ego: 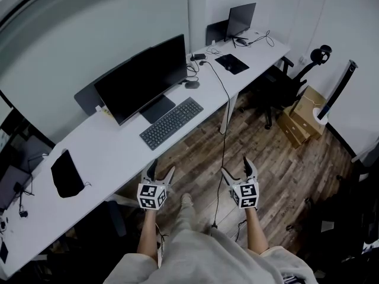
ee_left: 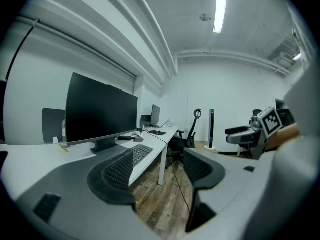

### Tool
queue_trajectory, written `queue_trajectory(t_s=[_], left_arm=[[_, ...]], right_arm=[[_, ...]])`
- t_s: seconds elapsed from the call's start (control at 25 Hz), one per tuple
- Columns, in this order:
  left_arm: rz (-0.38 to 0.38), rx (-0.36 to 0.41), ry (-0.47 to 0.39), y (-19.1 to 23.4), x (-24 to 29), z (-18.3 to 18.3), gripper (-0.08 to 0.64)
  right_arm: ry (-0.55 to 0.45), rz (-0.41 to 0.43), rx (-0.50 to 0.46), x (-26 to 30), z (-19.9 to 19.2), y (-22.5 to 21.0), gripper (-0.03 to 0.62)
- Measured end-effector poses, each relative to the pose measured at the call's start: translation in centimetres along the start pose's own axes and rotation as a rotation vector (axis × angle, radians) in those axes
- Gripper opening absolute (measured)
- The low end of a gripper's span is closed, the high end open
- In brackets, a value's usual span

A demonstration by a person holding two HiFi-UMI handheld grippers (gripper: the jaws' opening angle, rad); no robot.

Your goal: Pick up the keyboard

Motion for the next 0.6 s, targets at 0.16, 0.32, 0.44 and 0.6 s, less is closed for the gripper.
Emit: queue_trajectory(t_s=[0.16,0.32,0.44,0.6], left_arm=[[-0.011,-0.007,0.005,2.0,3.6,1.2,0.298],[-0.023,-0.006,0.008,3.9,6.9,3.0,0.298],[-0.031,-0.006,0.008,5.5,9.3,4.3,0.298],[-0.047,-0.004,0.008,7.7,12.4,6.0,0.298]], right_arm=[[0.018,0.002,-0.002,3.6,0.5,-0.8,0.421],[0.023,-0.01,-0.007,7.0,1.9,-2.2,0.421],[0.023,-0.019,-0.009,9.8,3.0,-3.1,0.422],[0.026,-0.027,-0.008,13.5,4.3,-3.8,0.422]])
Point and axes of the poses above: the fingertips, and each gripper's own axes: x forward along the fingers, y to its left, z out of its top, the point moved 1 cm from there along -x, backward along the fingers, and after that the axes turned 8 degrees about -x, right-handed, at the moved point
